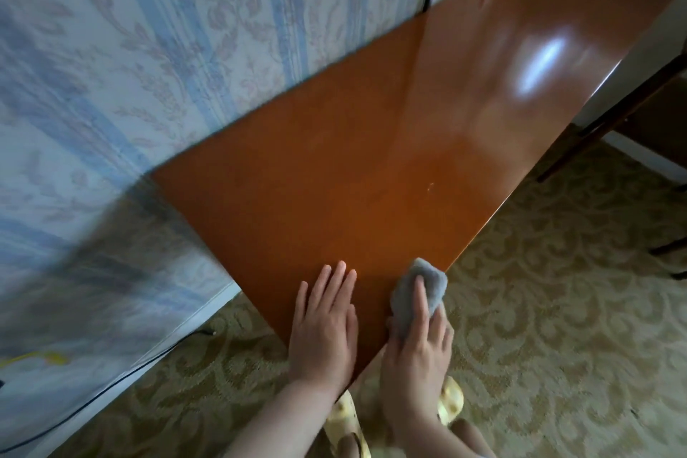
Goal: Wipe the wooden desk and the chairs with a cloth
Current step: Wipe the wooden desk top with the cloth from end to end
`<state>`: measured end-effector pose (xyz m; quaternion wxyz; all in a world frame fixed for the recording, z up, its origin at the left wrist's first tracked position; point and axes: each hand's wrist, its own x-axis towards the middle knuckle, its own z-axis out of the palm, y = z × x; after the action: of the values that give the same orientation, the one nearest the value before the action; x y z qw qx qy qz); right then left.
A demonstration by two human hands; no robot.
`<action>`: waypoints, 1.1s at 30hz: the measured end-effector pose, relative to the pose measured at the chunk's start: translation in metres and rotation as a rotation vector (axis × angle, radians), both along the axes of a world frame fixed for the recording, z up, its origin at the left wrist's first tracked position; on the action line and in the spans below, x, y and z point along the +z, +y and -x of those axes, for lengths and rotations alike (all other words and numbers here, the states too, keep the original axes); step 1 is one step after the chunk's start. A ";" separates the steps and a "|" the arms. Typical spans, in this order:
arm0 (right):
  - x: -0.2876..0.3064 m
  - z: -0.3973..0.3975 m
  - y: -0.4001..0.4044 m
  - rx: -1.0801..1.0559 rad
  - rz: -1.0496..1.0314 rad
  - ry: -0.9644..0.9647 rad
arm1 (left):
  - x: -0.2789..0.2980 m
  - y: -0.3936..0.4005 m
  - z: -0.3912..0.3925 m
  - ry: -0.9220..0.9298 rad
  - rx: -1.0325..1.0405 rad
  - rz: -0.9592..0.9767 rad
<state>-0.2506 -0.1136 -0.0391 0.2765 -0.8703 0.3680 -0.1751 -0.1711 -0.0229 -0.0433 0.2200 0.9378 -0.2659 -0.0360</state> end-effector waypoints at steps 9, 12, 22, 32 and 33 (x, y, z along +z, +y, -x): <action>0.017 -0.062 -0.070 0.574 0.328 0.394 | 0.004 -0.031 -0.008 0.048 0.400 -0.100; 0.018 -0.053 -0.119 0.909 0.514 0.412 | 0.004 -0.033 -0.006 0.043 0.423 -0.132; 0.028 -0.133 -0.103 0.758 0.309 0.465 | 0.008 -0.041 -0.007 0.005 0.433 -0.224; 0.033 -0.175 -0.161 1.361 0.640 0.451 | 0.008 -0.066 0.009 0.023 0.713 -0.147; 0.031 -0.178 -0.148 1.319 0.587 0.458 | 0.008 -0.075 0.012 0.025 0.775 -0.128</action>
<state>-0.0727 -0.2613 -0.0077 -0.0025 -0.9626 -0.2425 0.1211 -0.1835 -0.0983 -0.0353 0.1617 0.9801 0.1134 0.0218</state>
